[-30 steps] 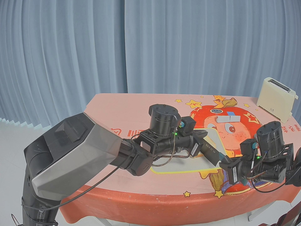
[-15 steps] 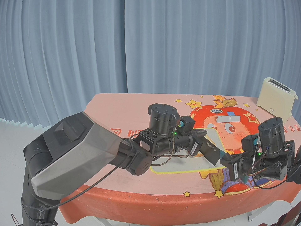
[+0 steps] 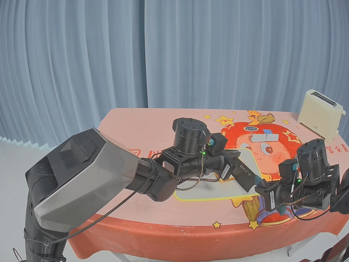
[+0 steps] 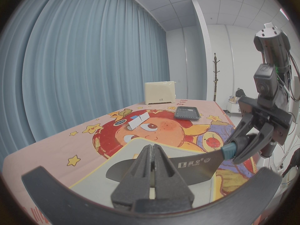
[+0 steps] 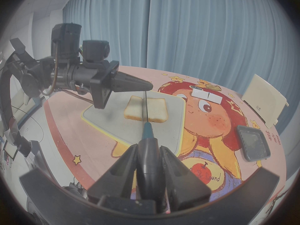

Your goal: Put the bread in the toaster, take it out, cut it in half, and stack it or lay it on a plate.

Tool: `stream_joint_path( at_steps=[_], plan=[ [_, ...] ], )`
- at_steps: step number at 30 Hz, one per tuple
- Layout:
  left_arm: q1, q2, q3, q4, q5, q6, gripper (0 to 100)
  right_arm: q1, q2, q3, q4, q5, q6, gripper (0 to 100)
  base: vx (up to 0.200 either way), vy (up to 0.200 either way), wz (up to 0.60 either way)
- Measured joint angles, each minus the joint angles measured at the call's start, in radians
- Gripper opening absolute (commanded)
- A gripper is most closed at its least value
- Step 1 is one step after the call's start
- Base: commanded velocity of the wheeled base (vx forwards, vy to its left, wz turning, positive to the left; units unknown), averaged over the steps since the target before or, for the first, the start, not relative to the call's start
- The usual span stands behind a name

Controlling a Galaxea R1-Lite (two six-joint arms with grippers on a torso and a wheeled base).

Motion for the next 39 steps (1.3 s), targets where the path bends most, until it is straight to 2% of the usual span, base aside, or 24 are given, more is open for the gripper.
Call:
stream_joint_path(
  at_steps=[8,14,35,39],
  plan=[
    [-0.003,-0.013,-0.078,0.030,0.001,-0.001,0,0.011,0.003,0.004,-0.007,-0.003,-0.002,0,0.000,0.000,0.00],
    [-0.004,-0.012,-0.081,0.031,0.003,-0.001,0,0.024,0.001,0.005,-0.008,-0.007,-0.002,0,0.000,0.000,0.00],
    [0.001,0.010,0.001,0.011,0.017,0.001,0,0.028,-0.002,-0.005,-0.014,-0.009,-0.002,0,0.000,0.000,0.00],
    [0.003,0.007,0.022,0.006,0.023,0.001,0,0.028,-0.004,-0.009,-0.054,-0.009,0.001,0,0.000,0.000,0.00]
  ],
)
